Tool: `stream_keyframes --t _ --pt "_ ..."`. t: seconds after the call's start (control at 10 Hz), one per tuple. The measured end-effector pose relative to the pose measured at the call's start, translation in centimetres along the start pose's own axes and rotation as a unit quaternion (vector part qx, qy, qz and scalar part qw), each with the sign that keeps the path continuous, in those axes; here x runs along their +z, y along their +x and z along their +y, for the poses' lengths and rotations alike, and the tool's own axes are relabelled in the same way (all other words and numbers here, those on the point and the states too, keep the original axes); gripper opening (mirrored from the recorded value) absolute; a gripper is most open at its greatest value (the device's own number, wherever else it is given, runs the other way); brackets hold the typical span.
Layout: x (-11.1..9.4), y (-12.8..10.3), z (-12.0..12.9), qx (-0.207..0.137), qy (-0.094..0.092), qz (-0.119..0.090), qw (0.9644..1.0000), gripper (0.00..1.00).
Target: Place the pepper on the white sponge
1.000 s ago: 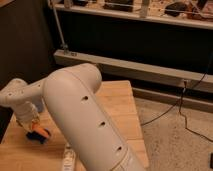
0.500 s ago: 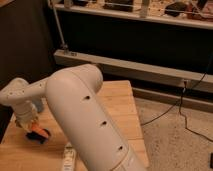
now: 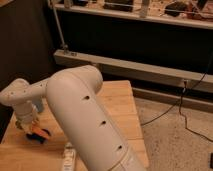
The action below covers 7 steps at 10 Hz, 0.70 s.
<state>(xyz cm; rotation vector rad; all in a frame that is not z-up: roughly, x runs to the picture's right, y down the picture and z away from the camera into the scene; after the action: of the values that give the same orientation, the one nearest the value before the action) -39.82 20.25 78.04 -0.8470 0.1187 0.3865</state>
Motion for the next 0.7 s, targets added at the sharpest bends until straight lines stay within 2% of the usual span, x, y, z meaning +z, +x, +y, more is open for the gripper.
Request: stream_keyframes --t 0.3,0.7 --pt "0.75 0.33 0.57 -0.019 -0.004 0.015 0.9997 0.40" --pt "0.95 -0.51 0.11 -0.014 0.006 0.008 0.9999 0.78"
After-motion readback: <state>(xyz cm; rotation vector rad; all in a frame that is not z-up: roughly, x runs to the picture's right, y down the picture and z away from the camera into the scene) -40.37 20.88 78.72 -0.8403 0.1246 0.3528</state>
